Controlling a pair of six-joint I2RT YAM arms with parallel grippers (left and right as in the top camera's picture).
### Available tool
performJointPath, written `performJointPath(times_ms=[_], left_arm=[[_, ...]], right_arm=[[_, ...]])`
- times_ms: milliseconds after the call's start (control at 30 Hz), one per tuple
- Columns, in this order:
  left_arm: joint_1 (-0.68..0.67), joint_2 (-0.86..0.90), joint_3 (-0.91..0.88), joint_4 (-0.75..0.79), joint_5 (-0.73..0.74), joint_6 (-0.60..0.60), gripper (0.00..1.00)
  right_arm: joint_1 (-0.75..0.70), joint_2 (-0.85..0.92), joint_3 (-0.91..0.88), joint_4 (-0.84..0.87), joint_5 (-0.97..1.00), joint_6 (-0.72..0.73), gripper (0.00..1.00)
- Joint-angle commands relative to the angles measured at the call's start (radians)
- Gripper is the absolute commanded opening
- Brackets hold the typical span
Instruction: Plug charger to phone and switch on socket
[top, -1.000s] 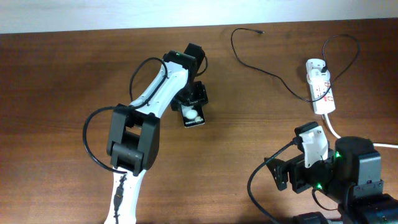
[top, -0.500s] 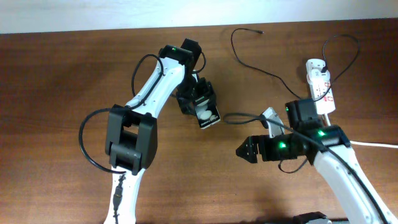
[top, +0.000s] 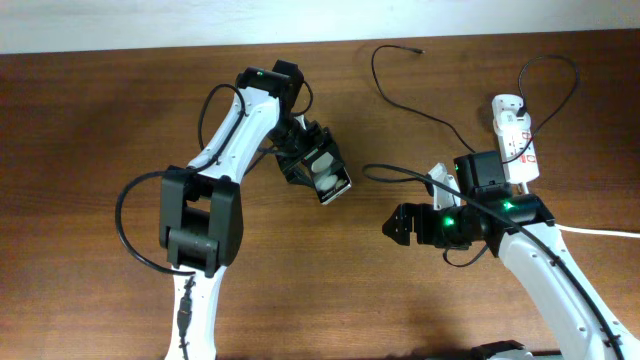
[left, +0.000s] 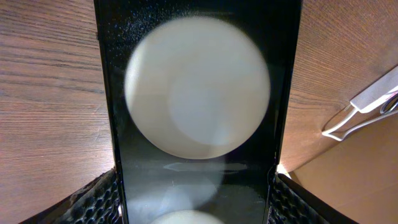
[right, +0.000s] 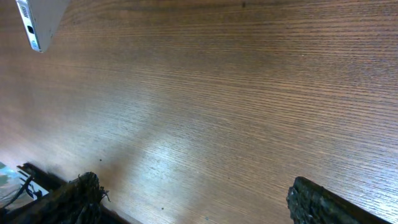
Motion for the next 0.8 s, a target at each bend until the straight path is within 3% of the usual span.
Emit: performJointPath(times_ms=[0,167,333,433,567,767], left_arm=[[0.003,-0.005,0.023,-0.003,0.034,-0.010,0.20],[0.003,-0.005,0.023,-0.012,0.056,-0.010,0.19],[0.003,-0.005,0.023,-0.008,0.010,-0.028,0.16],[0.003,-0.005,0.023,0.003,-0.004,-0.051,0.14],[0.003,-0.005,0.023,0.018,-0.032,-0.066,0.12],[0.003,-0.005,0.023,0.023,-0.054,-0.092,0.10]], right_arm=[[0.006,0.003,-0.001,0.035,0.012,0.085,0.99],[0.019,0.003,-0.001,0.096,0.018,0.219,0.99],[0.264,0.004,-0.001,0.328,0.269,0.503,0.98],[0.335,0.032,-0.001,0.426,0.386,0.583,0.94],[0.360,0.171,0.003,0.576,0.335,0.634,0.91],[0.378,0.233,0.003,0.718,0.321,0.722,0.84]])
